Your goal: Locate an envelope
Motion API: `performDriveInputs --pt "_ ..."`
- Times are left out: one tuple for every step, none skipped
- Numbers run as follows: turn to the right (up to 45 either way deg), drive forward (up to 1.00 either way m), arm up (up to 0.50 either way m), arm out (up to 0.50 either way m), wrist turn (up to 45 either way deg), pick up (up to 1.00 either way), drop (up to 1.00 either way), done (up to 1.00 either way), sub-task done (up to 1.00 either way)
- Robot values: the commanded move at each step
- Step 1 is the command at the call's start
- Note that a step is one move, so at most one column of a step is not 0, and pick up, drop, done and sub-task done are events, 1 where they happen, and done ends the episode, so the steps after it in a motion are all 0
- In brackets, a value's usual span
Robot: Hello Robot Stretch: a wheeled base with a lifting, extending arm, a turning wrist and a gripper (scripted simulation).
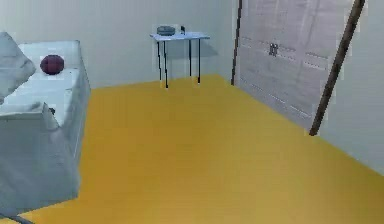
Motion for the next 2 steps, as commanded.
performDriveInputs --pt "0.0 1.00 0.00 0.00 0.0 0.00 0.00 0.00 0.00" --pt "0.0 1.00 0.00 0.00 0.0 0.00 0.00 0.00 0.00"
